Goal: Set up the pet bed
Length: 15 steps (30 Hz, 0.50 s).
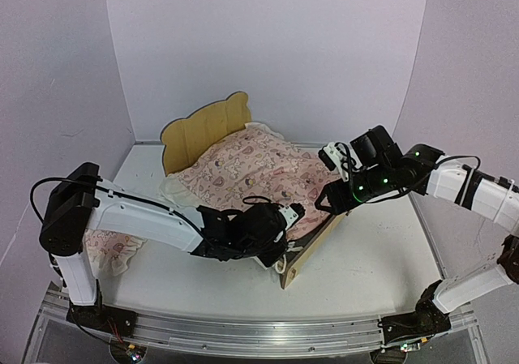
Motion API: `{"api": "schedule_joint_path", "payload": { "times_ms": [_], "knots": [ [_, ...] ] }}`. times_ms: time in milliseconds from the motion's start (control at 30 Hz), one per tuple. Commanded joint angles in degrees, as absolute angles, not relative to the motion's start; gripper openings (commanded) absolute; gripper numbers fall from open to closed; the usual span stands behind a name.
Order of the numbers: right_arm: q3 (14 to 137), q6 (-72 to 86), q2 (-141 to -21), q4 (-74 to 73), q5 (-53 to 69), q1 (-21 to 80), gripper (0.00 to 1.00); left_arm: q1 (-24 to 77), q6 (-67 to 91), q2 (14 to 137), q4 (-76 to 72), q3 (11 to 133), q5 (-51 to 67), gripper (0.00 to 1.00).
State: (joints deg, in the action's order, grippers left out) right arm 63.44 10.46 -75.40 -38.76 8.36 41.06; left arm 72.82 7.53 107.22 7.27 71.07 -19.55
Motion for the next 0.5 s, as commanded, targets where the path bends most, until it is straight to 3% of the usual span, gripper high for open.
{"api": "schedule_joint_path", "payload": {
  "times_ms": [0,200,467],
  "knots": [
    [63.7,7.9,-74.5,-36.8,10.4,41.1,0.49,72.6,4.4,104.6,9.4,72.7,-28.0,0.01],
    [61.2,6.5,-76.3,-29.5,21.4,41.1,0.43,69.2,5.1,99.4,8.1,71.2,-23.4,0.0],
    [59.9,11.5,-84.6,-16.2,32.3,42.7,0.37,59.1,11.1,89.7,-4.3,61.1,-6.7,0.0]
  ]
}}
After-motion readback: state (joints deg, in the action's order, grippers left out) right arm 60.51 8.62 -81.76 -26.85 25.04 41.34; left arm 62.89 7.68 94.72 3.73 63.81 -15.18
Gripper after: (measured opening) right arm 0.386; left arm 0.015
